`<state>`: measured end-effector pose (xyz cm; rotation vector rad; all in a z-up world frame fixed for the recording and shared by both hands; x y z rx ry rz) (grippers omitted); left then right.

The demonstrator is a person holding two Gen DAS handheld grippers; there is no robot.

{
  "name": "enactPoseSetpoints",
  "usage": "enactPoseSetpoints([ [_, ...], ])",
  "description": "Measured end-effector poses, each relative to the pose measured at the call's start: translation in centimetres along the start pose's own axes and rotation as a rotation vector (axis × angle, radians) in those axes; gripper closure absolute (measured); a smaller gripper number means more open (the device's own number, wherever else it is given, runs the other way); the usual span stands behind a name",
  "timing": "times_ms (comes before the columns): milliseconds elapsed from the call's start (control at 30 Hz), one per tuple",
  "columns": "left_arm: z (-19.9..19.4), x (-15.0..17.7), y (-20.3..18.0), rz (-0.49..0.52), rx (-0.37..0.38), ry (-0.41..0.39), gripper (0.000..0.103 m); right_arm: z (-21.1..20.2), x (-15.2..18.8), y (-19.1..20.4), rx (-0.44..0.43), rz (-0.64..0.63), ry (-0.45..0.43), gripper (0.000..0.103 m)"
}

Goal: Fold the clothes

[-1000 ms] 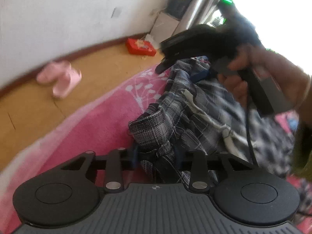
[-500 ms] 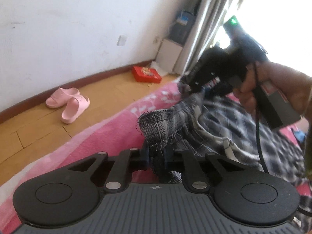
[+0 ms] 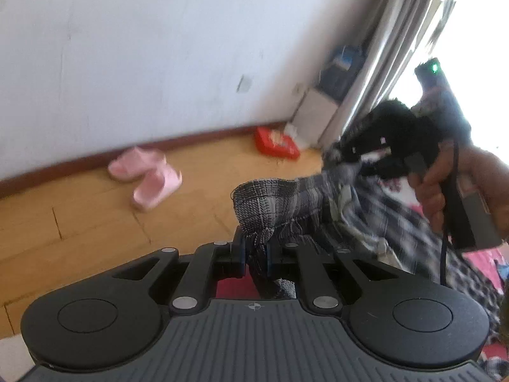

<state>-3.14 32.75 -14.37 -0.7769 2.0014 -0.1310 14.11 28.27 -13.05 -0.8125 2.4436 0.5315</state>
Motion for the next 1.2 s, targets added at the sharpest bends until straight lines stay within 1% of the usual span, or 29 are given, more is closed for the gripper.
enactPoseSetpoints([
  [67, 0.6, 0.3, 0.7, -0.012, -0.004, 0.033, 0.093, 1.5, 0.7, -0.7, -0.037, 0.031, 0.013, 0.072],
  [100, 0.9, 0.4, 1.0, -0.018, -0.006, 0.05, 0.091, 2.3, 1.0, -1.2, -0.059, 0.05, 0.022, 0.062],
  [133, 1.0, 0.6, 1.4, -0.035, 0.002, 0.067, 0.089, 2.6, 1.2, -1.8, -0.098, 0.085, 0.012, 0.059],
  [167, 0.9, 0.6, 1.7, -0.053, 0.008, 0.072, 0.086, 2.4, 1.2, -2.6, -0.151, 0.135, -0.01, 0.056],
  [200, 0.8, 0.6, 1.9, -0.063, 0.012, 0.076, 0.083, 2.1, 1.1, -3.4, -0.212, 0.194, -0.027, 0.046],
  [233, 0.7, 0.7, 2.0, -0.073, 0.018, 0.081, 0.082, 1.6, 0.9, -4.4, -0.272, 0.256, -0.044, 0.041],
  [267, 0.6, 0.7, 2.0, -0.08, 0.023, 0.088, 0.079, 1.1, 0.6, -5.4, -0.316, 0.316, -0.063, 0.04],
  [333, 0.5, 0.8, 2.1, -0.09, 0.033, 0.105, 0.072, -0.1, -0.2, -8.0, -0.369, 0.437, -0.097, 0.033],
  [367, 0.5, 0.8, 2.2, -0.095, 0.038, 0.113, 0.071, -0.8, -0.6, -9.3, -0.392, 0.5, -0.111, 0.033],
  [433, 0.3, 0.6, 2.3, -0.111, 0.043, 0.129, 0.064, -3.1, -1.3, -12.2, -0.451, 0.61, -0.15, 0.033],
  [467, 0.1, 0.5, 2.5, -0.121, 0.046, 0.138, 0.061, -4.7, -1.4, -13.8, -0.475, 0.641, -0.177, 0.033],
  [500, -0.2, 0.4, 2.6, -0.132, 0.047, 0.144, 0.056, -6.5, -1.3, -15.4, -0.496, 0.665, -0.207, 0.033],
  [533, -0.6, 0.2, 2.9, -0.138, 0.042, 0.142, 0.049, -8.4, -1.1, -17.1, -0.509, 0.68, -0.237, 0.033],
  [567, -1.0, 0.1, 3.1, -0.142, 0.034, 0.137, 0.047, -10.5, -0.5, -19.0, -0.503, 0.685, -0.264, 0.033],
  [633, -1.7, -0.3, 3.8, -0.137, 0.011, 0.127, 0.046, -14.9, 1.2, -23.0, -0.474, 0.692, -0.315, 0.033],
  [700, -2.6, -0.8, 4.4, -0.135, -0.013, 0.117, 0.046, -19.4, 4.1, -27.4, -0.407, 0.695, -0.364, 0.033],
  [733, -3.0, -1.2, 4.6, -0.129, -0.027, 0.106, 0.046, -21.5, 5.6, -29.4, -0.364, 0.692, -0.382, 0.033],
  [800, -3.5, -2.4, 4.5, -0.101, -0.047, 0.079, 0.046, -25.5, 9.3, -33.6, -0.239, 0.687, -0.408, 0.033],
  [867, -3.4, -4.0, 3.4, -0.041, -0.048, 0.056, 0.046, -28.8, 13.3, -37.3, -0.127, 0.711, -0.405, 0.033],
  [967, -2.3, -6.4, -0.6, 0.103, -0.017, 0.029, 0.046, -33.5, 19.7, -41.7, 0.041, 0.763, -0.415, 0.034],
  [1033, -1.1, -7.6, -4.5, 0.202, 0.023, 0.025, 0.046, -36.2, 23.8, -44.4, 0.136, 0.826, -0.432, 0.036],
  [1133, 0.9, -8.4, -11.3, 0.337, 0.097, 0.037, 0.046, -40.0, 29.8, -48.2, 0.274, 0.921, -0.457, 0.037],
  [1200, 1.6, -7.6, -16.3, 0.412, 0.162, 0.058, 0.046, -41.7, 33.3, -50.0, 0.338, 0.989, -0.475, 0.038],
])
Point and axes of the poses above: each gripper's, at about its wrist camera, not at the fingertips, and z roughly the way its jaws point, y to its left, x to its underside, the point moved 6 cm from there along z, roughly the way its jaws point, and after that the axes turned 7 degrees about -y, right-handed, at the moved point
